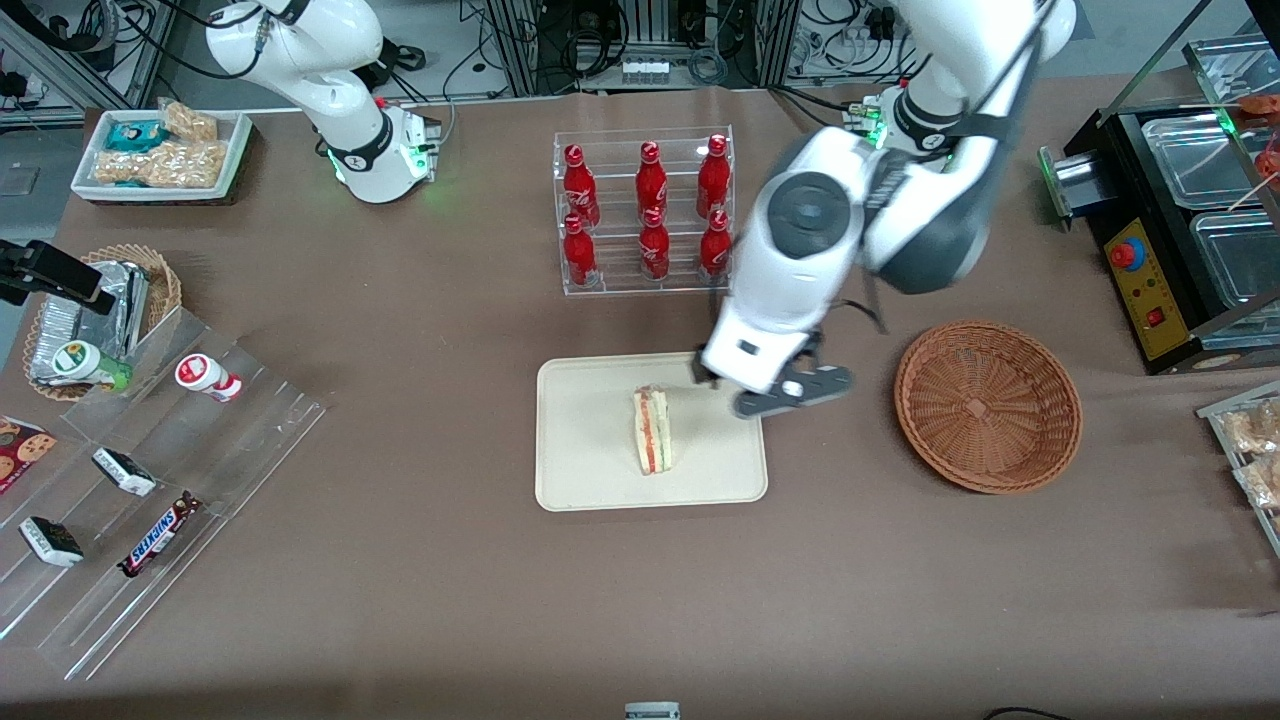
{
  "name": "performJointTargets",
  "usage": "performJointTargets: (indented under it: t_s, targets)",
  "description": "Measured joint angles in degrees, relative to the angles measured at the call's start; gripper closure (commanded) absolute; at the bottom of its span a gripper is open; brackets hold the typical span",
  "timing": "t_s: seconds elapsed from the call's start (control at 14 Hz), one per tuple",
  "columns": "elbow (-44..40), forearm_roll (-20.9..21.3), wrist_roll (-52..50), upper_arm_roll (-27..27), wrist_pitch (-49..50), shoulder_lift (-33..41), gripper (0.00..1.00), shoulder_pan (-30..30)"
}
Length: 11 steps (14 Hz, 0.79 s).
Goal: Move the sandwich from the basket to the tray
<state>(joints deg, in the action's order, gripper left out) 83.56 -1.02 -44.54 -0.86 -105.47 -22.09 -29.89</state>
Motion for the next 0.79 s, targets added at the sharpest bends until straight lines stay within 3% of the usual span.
performJointTargets:
  t_s: [0.43, 0.79]
  targets:
    - [9.6, -0.1, 15.1, 0.2, 0.2, 6.8, 0.0, 12.2]
    - [13.6, -0.1, 29.6, 0.3, 6.8, 14.0, 0.0, 21.4]
